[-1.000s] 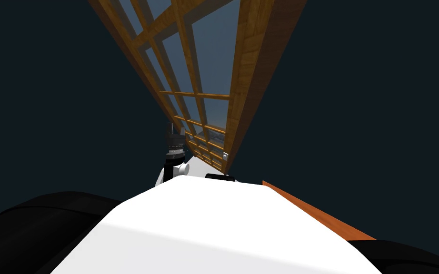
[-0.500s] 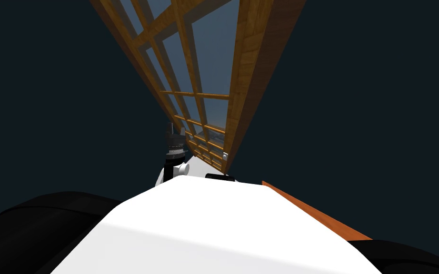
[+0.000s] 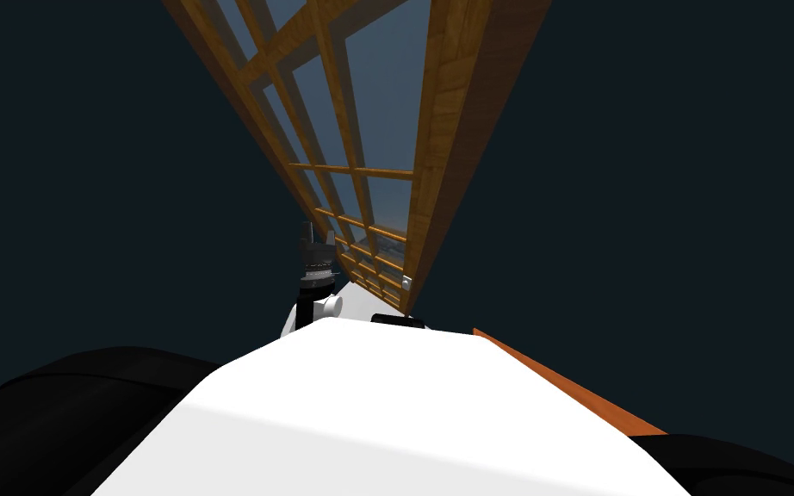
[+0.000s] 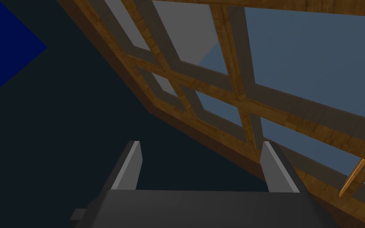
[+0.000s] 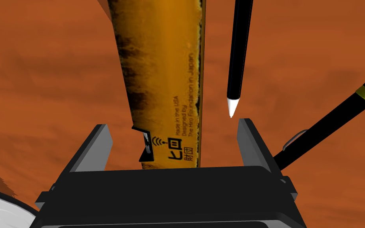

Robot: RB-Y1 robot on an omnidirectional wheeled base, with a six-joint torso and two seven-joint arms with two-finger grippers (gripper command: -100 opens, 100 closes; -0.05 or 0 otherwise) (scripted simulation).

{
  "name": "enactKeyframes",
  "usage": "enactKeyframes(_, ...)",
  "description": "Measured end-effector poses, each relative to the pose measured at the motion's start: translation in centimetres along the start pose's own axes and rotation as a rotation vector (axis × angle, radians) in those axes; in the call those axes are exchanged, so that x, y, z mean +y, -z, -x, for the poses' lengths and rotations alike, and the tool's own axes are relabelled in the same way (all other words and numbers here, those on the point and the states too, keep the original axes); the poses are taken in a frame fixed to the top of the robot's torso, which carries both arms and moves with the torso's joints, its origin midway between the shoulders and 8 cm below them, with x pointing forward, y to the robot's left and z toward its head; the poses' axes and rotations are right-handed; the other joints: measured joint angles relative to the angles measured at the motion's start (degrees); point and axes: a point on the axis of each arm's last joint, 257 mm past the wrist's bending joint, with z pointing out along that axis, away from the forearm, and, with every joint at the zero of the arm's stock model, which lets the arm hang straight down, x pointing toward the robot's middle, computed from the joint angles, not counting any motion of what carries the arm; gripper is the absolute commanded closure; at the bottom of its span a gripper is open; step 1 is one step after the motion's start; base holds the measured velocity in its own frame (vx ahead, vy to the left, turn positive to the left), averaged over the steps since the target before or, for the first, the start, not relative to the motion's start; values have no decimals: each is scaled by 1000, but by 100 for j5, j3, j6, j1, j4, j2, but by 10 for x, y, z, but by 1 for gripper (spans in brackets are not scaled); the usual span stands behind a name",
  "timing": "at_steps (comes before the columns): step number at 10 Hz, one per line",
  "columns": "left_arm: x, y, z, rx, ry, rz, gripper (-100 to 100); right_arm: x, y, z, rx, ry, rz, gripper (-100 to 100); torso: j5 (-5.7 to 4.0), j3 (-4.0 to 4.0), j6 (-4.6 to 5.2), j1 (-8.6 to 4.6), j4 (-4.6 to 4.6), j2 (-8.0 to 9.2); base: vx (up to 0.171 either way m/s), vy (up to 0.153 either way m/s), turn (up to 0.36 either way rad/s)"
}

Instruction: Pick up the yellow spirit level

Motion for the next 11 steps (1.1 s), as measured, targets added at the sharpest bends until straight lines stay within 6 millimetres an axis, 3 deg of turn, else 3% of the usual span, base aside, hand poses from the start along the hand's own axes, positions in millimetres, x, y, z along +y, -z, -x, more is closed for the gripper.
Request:
enactKeyframes(1,0,0,0,0,0,0,0,0,0,0,0,-3,-1,-100,0,0,0,-4,0,0,-1,-10,0)
enactKeyframes(2,0,0,0,0,0,0,0,0,0,0,0,-3,-1,100,0,0,0,-1,0,0,0,0,0)
enactKeyframes(6,0,0,0,0,0,0,0,0,0,0,-1,-5,-1,100,-2,2,-1,1,1,2,0,0,0)
enactKeyframes(7,0,0,0,0,0,0,0,0,0,0,-1,-5,-2,0,-2,2,-1,1,1,2,0,0,0)
enactKeyframes(8,0,0,0,0,0,0,0,0,0,0,-1,-5,-2,100,-2,2,-1,1,1,2,6,13,-45)
enactKeyframes(11,0,0,0,0,0,0,0,-11,1,17,-20,-8,-1,100,3,-1,-3,5,0,-2,4,12,-35)
